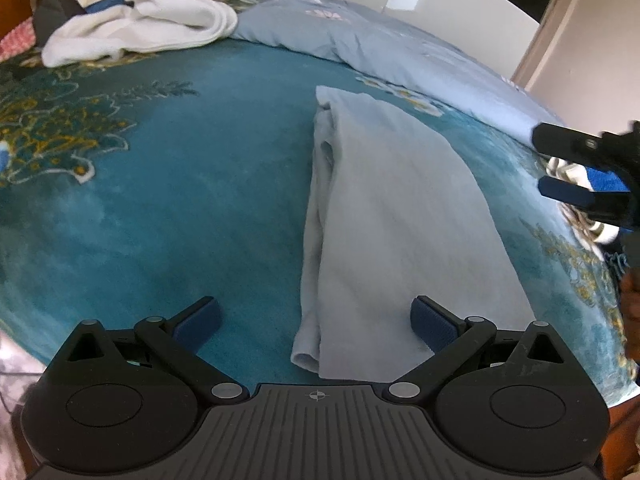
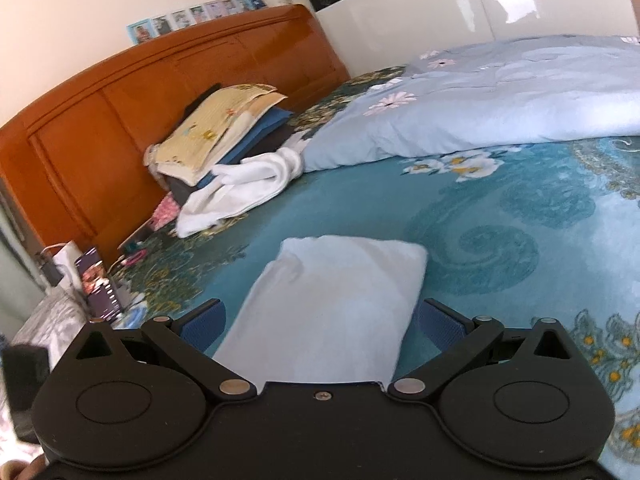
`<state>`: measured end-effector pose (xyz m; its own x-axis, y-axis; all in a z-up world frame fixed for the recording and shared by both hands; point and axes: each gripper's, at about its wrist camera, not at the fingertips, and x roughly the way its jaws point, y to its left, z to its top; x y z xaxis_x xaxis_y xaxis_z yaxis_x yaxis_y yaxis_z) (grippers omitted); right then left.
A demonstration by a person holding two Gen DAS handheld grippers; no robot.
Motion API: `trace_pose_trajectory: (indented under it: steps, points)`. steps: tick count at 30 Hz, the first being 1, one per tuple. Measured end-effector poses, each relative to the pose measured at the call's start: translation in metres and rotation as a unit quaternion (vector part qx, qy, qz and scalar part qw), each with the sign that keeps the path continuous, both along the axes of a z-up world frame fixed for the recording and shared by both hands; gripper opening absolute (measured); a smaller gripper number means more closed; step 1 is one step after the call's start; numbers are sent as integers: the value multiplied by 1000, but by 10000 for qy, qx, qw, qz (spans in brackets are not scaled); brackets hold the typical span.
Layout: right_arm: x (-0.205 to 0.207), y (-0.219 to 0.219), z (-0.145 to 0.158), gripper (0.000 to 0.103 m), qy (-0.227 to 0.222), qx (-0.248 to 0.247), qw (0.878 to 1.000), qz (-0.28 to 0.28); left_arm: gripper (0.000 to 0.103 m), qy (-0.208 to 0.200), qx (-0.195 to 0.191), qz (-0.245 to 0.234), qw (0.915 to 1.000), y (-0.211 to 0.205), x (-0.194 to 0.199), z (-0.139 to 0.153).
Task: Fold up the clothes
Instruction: 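Grasp the end of the folded light blue shirt with the right gripper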
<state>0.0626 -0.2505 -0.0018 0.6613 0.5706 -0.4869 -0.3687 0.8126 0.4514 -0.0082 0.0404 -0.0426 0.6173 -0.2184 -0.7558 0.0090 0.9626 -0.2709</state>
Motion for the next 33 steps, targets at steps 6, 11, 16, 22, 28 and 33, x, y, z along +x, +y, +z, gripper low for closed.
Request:
trace_pose_trajectory:
  steps: [6, 11, 16, 22, 28, 33]
  points:
    - [44, -12, -15, 102, 340, 242, 9989, -234, 103, 99, -279, -34, 9996, 0, -2, 0]
    - [72, -10, -30, 102, 649, 351, 9972, -141, 103, 118, -453, -12, 9989, 0, -1, -1]
    - [91, -2, -41, 95, 821, 214, 9963, -104, 102, 112, -598, -137, 9981, -4, -2, -1]
    - [108, 1, -56, 82, 1098, 320, 9934, -99, 99, 58, -779, -140, 9968, -2, -4, -2]
    - [116, 3, -69, 70, 1282, 627, 9897, -62, 65, 16, -1169, 28, 9931, 11, -6, -3]
    - [123, -3, -71, 61, 1464, 938, 9847, -137, 49, 124, -1755, 74, 9844, 19, -7, -9]
